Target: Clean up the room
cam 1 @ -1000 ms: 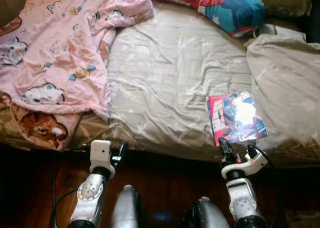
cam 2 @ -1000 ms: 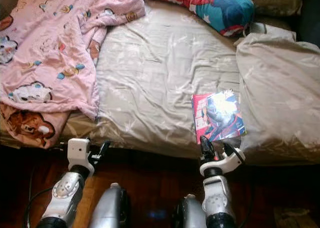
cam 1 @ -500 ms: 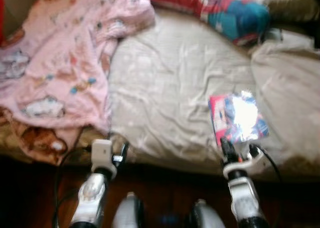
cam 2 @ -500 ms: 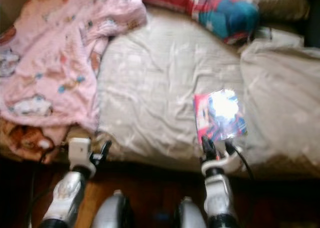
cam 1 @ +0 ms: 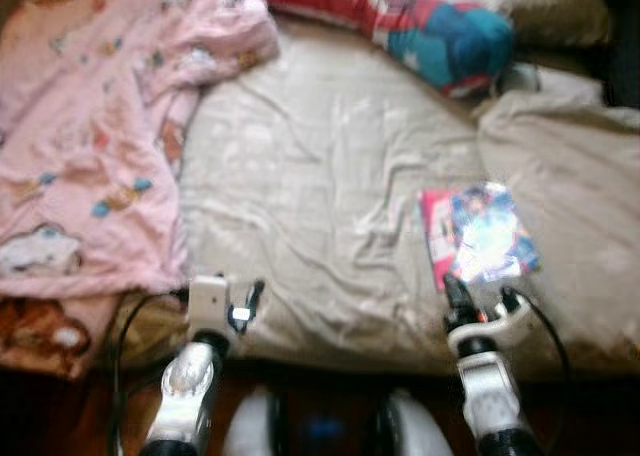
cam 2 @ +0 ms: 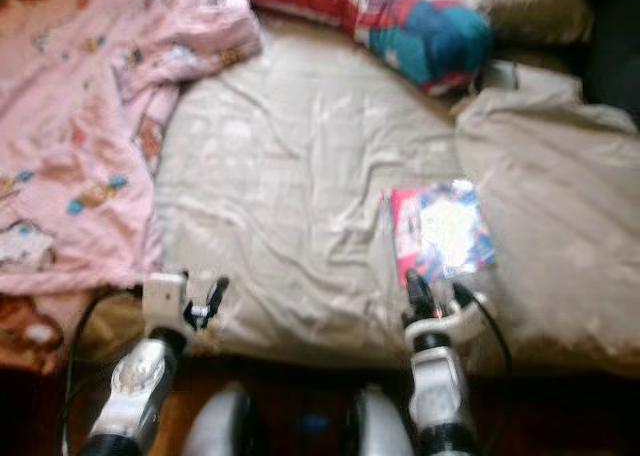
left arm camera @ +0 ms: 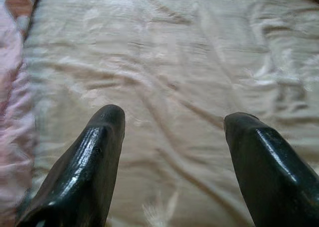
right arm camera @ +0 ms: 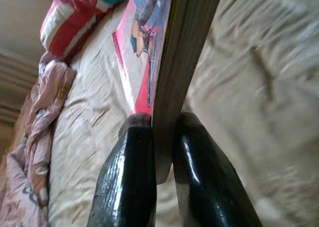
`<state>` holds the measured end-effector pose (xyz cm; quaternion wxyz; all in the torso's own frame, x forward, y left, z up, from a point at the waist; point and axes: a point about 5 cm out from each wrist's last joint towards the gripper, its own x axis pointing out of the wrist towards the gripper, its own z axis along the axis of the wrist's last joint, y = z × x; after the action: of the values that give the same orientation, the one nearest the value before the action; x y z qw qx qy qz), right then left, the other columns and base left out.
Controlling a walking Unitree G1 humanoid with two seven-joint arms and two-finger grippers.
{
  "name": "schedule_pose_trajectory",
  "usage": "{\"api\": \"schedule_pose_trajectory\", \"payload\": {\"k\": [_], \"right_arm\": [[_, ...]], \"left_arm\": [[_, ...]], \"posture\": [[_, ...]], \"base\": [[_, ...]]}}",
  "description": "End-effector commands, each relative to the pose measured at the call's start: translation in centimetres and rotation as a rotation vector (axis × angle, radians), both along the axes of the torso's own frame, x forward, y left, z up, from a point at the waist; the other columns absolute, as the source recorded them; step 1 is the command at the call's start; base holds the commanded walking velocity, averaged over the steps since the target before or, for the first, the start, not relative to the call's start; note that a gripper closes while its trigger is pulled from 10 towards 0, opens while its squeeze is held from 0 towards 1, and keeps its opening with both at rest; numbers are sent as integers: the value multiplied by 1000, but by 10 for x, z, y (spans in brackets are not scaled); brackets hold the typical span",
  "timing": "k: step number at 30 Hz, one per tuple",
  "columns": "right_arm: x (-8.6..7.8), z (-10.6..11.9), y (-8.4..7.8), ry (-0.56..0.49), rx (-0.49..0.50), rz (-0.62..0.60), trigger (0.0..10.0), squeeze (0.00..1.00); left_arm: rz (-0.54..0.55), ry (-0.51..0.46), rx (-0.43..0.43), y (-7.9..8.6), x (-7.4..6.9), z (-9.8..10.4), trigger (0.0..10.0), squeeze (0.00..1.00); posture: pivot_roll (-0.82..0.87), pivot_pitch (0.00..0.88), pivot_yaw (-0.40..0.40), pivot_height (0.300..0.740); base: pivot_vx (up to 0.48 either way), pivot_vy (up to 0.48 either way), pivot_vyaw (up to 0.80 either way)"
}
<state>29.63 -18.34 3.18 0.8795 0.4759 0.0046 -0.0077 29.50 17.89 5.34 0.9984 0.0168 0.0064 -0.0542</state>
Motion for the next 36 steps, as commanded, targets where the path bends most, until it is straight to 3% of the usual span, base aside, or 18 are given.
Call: {"api": "schedule_pose_trajectory", "payload": {"k": [1,23,29,36], "right_arm": [[-3,-3,8,0,12,24,10000,0],[-4,-6,12,9,12,40,10000,0],[-4,-5,14,8,11,44,10000,0],[-4,-6,14,12,5,44,10000,0]], "left_arm": [[26,50,1,7,-8,-11,10000,0],[3,51,16,6,-11,-12,10000,0],[2,53,30,6,-12,-12,10000,0],[6,56,20,7,-13,-13,10000,0]], "posture": [[84,269,-8,660],[88,282,-1,660],[91,286,1,660],[92,283,2,660]], "base": [[0,0,0],[0,0,0],[0,-419,0],[0,0,0]]}}
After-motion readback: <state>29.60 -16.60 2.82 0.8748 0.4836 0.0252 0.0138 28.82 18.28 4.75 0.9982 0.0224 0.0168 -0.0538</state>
